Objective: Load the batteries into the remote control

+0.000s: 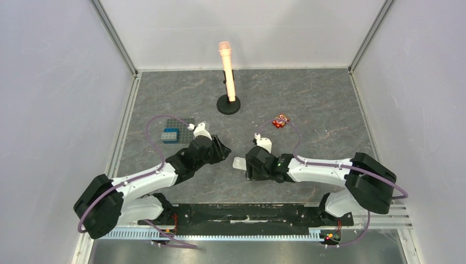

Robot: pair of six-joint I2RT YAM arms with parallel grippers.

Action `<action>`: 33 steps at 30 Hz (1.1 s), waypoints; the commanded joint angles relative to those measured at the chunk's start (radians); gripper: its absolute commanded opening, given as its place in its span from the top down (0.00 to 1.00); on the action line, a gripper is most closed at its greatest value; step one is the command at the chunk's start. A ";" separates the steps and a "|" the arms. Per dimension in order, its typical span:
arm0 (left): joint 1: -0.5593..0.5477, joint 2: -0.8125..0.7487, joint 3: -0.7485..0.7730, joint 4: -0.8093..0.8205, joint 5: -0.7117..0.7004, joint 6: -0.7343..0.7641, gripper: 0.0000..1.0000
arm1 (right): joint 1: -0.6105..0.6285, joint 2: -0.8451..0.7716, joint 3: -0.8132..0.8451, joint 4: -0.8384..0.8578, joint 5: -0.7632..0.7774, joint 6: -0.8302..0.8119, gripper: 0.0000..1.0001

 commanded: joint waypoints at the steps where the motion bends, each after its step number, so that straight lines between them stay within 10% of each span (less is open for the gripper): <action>1: 0.001 -0.047 -0.032 -0.015 -0.046 0.041 0.53 | 0.011 0.045 0.065 0.038 0.065 0.038 0.42; 16: 0.006 -0.098 -0.045 -0.043 -0.072 0.054 0.52 | 0.026 0.143 0.119 -0.055 0.188 0.038 0.85; 22: 0.009 -0.128 -0.028 -0.044 -0.039 0.098 0.50 | 0.028 0.019 0.134 -0.051 0.252 -0.068 0.87; 33: 0.194 -0.151 0.062 0.126 0.565 0.170 0.46 | -0.098 -0.143 0.144 0.081 -0.062 -0.535 0.86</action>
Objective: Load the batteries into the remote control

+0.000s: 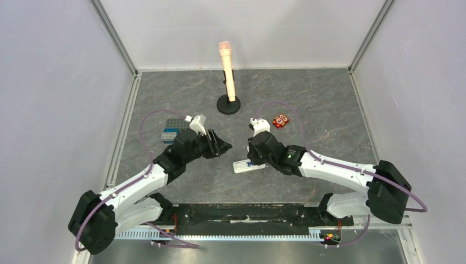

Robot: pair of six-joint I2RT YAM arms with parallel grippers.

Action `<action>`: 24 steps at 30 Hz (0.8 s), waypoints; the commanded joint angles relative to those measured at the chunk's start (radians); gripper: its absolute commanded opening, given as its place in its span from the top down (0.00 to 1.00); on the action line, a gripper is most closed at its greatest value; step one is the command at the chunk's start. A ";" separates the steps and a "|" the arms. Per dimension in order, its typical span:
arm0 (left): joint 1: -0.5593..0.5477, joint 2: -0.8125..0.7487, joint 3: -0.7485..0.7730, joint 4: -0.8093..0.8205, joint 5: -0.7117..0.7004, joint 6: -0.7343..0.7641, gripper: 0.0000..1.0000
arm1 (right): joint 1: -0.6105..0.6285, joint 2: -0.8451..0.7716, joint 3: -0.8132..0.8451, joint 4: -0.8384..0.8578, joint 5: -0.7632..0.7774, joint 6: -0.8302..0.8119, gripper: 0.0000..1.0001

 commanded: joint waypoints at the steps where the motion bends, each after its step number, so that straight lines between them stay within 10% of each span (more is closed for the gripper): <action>1: 0.081 -0.001 0.081 0.136 0.327 0.047 0.45 | -0.065 -0.035 0.031 0.072 -0.200 -0.224 0.86; 15: 0.125 0.193 0.066 0.490 0.676 -0.142 0.43 | -0.073 -0.092 0.013 0.166 -0.471 -0.451 0.82; 24: 0.125 0.180 0.080 0.319 0.667 -0.025 0.53 | -0.074 -0.096 0.013 0.185 -0.483 -0.483 0.81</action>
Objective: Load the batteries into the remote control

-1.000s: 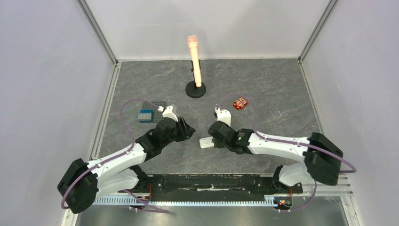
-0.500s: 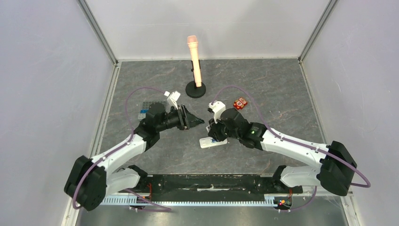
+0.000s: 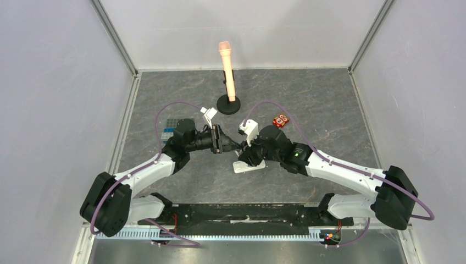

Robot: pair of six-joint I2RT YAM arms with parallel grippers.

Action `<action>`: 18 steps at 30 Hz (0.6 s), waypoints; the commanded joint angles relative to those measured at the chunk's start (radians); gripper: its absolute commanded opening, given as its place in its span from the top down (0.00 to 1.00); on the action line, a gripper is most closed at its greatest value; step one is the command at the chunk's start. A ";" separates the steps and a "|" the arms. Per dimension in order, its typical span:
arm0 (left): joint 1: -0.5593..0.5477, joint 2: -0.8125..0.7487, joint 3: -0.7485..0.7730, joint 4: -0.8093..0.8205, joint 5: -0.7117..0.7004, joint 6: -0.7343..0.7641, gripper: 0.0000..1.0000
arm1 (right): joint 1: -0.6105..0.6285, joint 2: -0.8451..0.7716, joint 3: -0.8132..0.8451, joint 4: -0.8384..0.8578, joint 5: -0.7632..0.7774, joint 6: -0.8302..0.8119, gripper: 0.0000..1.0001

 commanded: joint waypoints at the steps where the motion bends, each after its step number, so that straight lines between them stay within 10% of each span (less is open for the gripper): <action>1: 0.003 -0.020 0.024 -0.089 0.024 0.080 0.55 | 0.000 -0.022 0.013 0.044 -0.017 -0.038 0.81; 13: 0.002 -0.022 0.036 -0.132 0.034 0.114 0.98 | 0.000 0.006 0.041 0.035 -0.008 -0.008 0.77; 18: 0.002 -0.059 0.034 -0.182 -0.087 0.141 0.98 | 0.000 -0.012 0.030 0.004 0.104 0.090 0.44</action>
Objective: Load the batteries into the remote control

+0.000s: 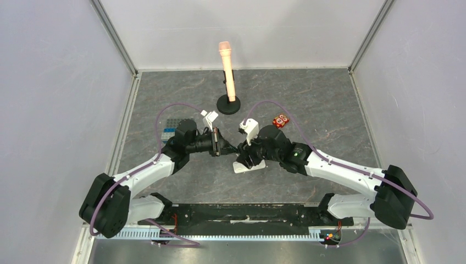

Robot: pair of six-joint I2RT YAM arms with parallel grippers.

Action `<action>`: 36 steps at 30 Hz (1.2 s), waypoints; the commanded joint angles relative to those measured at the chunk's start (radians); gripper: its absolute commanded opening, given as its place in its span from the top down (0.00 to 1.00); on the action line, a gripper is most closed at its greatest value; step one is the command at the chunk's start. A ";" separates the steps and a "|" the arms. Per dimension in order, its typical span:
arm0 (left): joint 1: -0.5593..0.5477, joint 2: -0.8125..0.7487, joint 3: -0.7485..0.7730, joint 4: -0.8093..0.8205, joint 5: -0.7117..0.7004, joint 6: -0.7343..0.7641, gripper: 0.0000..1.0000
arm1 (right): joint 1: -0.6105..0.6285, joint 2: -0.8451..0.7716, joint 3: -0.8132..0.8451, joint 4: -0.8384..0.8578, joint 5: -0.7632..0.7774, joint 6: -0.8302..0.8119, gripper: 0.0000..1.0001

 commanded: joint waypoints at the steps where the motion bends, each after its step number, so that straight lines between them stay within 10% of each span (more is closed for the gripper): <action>1: 0.002 -0.068 0.034 -0.105 -0.166 0.077 0.98 | -0.001 -0.038 0.009 0.004 0.136 0.102 0.42; 9: 0.004 -0.203 0.046 -0.420 -0.777 0.131 0.98 | 0.001 0.082 0.046 -0.182 0.387 0.370 0.74; 36: 0.006 -0.241 0.009 -0.439 -0.829 0.125 0.98 | 0.062 0.437 0.292 -0.484 0.482 0.506 0.76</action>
